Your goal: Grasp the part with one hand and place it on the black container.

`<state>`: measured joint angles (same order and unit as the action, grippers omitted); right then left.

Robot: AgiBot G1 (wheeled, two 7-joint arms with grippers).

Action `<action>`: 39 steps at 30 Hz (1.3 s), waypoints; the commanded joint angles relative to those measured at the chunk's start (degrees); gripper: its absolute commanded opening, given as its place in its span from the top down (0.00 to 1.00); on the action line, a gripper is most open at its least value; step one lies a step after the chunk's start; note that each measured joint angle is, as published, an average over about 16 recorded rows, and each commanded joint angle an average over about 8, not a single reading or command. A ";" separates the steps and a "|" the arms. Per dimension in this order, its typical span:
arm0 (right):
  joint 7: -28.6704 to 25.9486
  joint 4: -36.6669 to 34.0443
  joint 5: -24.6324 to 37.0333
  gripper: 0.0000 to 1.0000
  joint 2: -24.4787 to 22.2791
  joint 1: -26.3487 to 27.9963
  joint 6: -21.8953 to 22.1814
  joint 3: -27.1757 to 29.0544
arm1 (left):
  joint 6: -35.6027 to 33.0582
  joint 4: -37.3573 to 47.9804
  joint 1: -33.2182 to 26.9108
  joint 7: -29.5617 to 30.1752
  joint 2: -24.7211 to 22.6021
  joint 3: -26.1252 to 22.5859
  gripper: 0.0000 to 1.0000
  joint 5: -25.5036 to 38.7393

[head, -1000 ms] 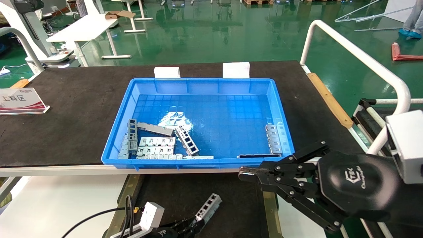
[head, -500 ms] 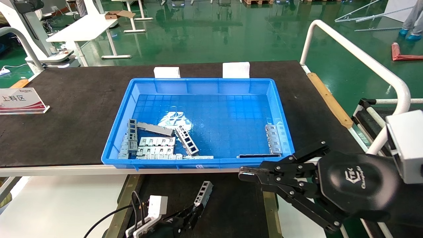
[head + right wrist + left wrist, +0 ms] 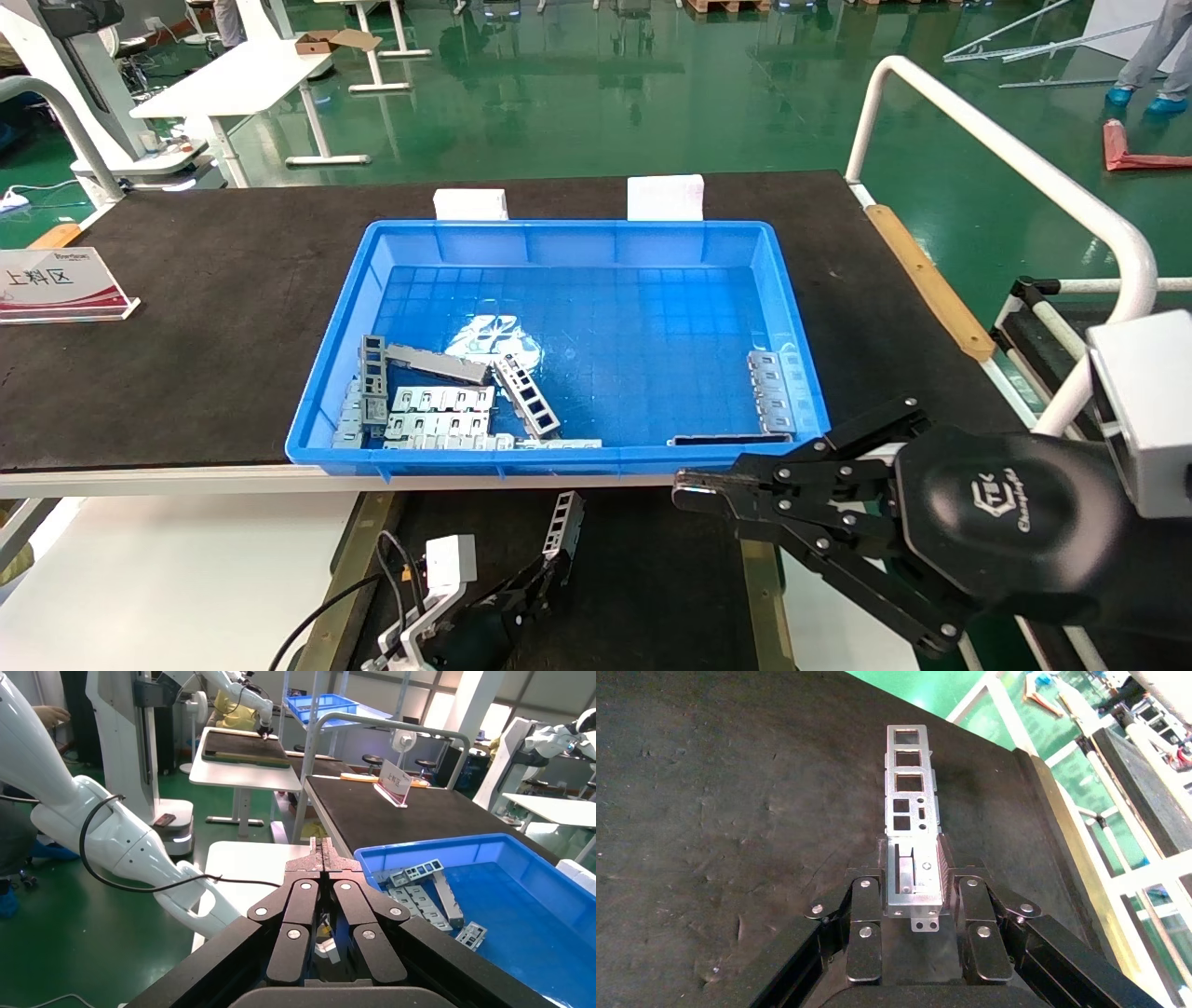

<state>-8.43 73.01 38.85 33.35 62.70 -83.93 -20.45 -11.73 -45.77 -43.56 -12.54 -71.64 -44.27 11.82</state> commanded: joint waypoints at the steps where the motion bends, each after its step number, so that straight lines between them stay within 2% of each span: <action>1: 0.00 0.00 0.00 0.91 0.00 0.00 0.00 0.00 | 0.31 0.83 0.00 -0.50 -0.96 0.88 0.92 -0.13; 3: 0.00 0.00 0.00 0.67 0.00 0.00 0.00 0.00 | 0.29 1.50 0.01 -0.86 -1.63 1.32 0.75 -0.14; 7: 0.00 0.00 0.00 0.17 0.00 0.00 0.00 -0.01 | 0.23 2.69 0.03 -1.41 -2.74 1.92 0.25 -0.16; 9: 0.00 0.00 -0.01 0.02 0.00 0.00 0.00 -0.01 | 0.20 3.13 0.03 -1.64 -3.15 2.13 0.08 -0.16; 11: 0.00 0.00 -0.01 0.00 0.00 0.00 0.00 -0.01 | 0.18 3.44 0.03 -1.85 -3.47 2.35 0.00 -0.17; 26: 0.01 0.00 -0.01 0.00 -0.01 0.01 0.01 -0.02 | -1.12 1.39 1.08 -3.91 -2.75 2.95 0.00 0.65; 32: 0.01 0.00 -0.02 0.00 -0.01 0.01 0.01 -0.03 | -4.53 -2.60 2.10 -3.91 1.56 0.64 0.00 2.22; 39: 0.02 0.00 -0.02 0.00 -0.01 0.01 0.01 -0.03 | -10.69 -8.28 2.34 -1.68 9.62 -4.29 0.00 4.77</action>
<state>-8.41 73.01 38.83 33.34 62.71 -83.92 -20.48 -22.75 -53.65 -41.61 -14.10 -61.97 -48.39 16.61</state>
